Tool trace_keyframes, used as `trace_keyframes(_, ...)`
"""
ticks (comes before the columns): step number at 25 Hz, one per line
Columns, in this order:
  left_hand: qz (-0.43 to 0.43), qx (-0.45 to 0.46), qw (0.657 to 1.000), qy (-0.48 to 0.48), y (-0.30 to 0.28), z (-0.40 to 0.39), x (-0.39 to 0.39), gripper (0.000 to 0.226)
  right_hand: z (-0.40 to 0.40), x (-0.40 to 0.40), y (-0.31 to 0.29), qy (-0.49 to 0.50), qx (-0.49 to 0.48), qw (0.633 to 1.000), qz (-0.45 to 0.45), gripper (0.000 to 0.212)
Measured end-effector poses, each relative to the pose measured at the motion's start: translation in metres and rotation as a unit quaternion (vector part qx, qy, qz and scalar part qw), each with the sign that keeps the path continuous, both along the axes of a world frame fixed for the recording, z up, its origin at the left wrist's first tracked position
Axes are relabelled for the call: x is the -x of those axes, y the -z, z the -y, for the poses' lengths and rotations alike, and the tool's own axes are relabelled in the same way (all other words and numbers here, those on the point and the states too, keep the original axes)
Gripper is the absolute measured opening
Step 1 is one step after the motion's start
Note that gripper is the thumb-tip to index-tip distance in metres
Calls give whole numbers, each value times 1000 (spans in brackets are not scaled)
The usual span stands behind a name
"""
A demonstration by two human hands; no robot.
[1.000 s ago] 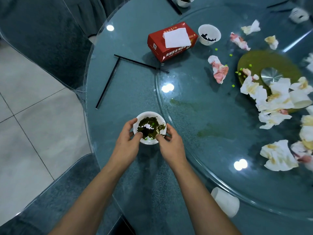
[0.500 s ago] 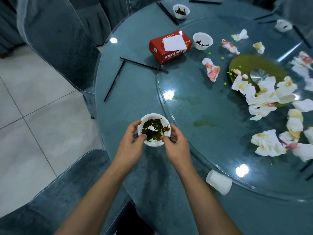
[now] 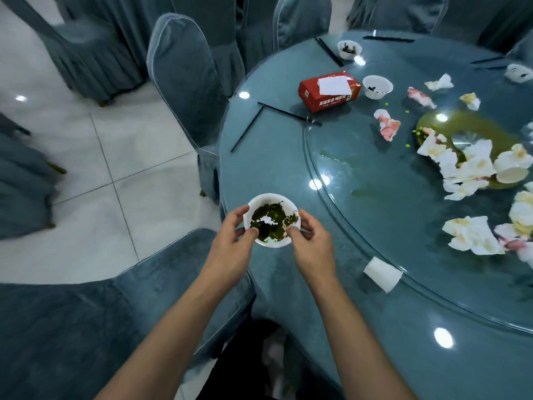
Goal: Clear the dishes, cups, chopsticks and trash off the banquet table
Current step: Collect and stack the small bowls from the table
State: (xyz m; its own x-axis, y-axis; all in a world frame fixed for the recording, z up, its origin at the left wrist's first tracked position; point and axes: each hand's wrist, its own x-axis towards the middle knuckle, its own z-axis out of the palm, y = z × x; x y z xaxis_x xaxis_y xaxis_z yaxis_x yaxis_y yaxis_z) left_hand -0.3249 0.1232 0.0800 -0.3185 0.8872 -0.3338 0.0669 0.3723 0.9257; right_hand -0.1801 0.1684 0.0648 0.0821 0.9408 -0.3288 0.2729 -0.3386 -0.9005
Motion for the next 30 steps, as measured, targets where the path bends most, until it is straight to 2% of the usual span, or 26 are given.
trace_keyframes(13, -40, -43, 986, -154, -53, 111, 63, 38, 72, 80, -37, -136, -40, 989, -50, 42)
trace_keyframes(22, -89, -51, 962, -253, -83, 203, 134, 41, 131, 173, -65, -262, -70, 960, -69, 41)
trace_keyframes(30, -61, -60, 948, -307, -88, 285, 210, 34, 205, 255, -76, -304, -82, 947, -56, 39)
